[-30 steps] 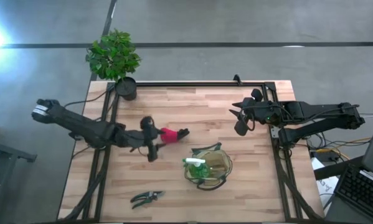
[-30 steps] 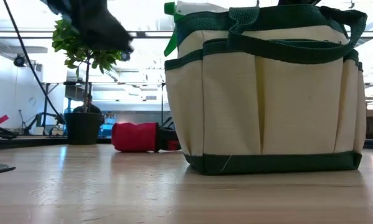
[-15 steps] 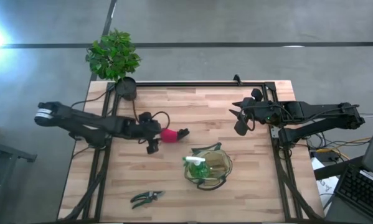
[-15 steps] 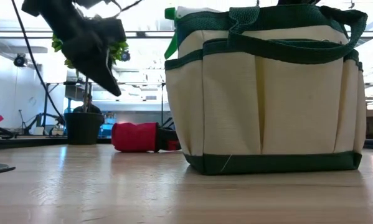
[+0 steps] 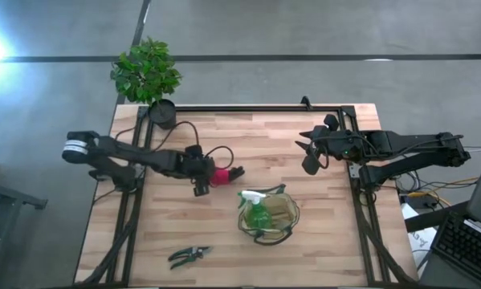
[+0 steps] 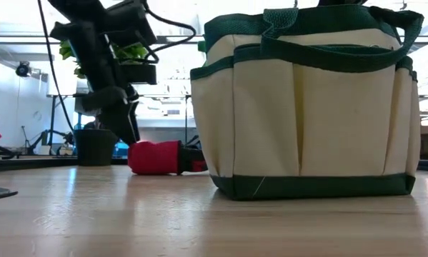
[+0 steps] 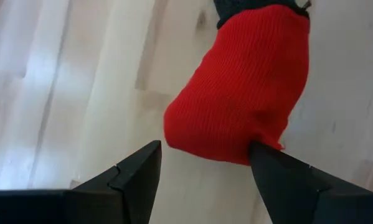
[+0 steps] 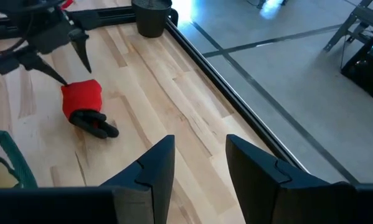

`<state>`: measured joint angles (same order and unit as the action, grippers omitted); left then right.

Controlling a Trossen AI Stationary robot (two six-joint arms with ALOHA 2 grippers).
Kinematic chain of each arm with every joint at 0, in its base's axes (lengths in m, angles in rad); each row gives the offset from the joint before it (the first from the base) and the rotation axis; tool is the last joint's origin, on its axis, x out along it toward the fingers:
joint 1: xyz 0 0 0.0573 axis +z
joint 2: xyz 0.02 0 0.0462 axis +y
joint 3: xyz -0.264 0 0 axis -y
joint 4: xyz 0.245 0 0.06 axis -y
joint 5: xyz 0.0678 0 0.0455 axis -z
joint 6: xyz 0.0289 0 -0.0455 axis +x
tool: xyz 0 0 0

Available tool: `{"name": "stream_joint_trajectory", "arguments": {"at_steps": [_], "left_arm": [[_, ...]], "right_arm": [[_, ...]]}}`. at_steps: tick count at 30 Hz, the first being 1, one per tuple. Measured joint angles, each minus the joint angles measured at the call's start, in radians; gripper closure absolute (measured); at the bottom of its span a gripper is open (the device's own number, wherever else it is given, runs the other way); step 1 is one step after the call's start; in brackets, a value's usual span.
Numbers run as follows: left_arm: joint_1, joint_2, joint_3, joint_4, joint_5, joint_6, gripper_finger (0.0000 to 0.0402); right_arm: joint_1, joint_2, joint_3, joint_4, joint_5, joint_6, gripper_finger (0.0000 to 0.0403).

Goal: Pick & Place Garden tools in Gardening bag
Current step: Put the red gloves into the gardening bag

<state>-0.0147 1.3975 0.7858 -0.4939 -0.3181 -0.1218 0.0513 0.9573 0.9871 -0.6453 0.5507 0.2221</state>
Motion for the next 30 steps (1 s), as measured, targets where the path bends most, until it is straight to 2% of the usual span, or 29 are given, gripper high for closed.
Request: {"name": "stream_joint_trajectory", "arguments": {"at_steps": [11,15,19,22,27,30], "left_arm": [[0.0,0.036,0.139,-0.043,0.098,0.066,0.0156],[-0.002,0.049,0.153,-0.04,0.177,0.074,0.0156],[-0.007,0.1,0.151,-0.041,0.181,0.08,0.0156],[-0.007,0.151,0.151,-0.029,0.135,0.081,0.0156],[-0.008,0.223,0.152,-0.015,-0.041,0.076,0.0156],[-0.007,0.249,0.152,0.014,-0.059,0.066,0.0169]], "right_arm": [[0.0,0.0,0.0,-0.002,0.0,0.002,0.0262],[0.0,0.0,0.0,-0.002,0.0,0.002,0.0266],[0.0,0.0,0.0,-0.002,0.0,-0.01,0.0263],[0.0,0.0,0.0,-0.002,0.0,-0.013,0.0258],[0.0,0.0,0.0,-0.002,0.001,-0.013,0.0255],[0.0,0.0,0.0,-0.002,0.001,-0.013,0.0257]]}}
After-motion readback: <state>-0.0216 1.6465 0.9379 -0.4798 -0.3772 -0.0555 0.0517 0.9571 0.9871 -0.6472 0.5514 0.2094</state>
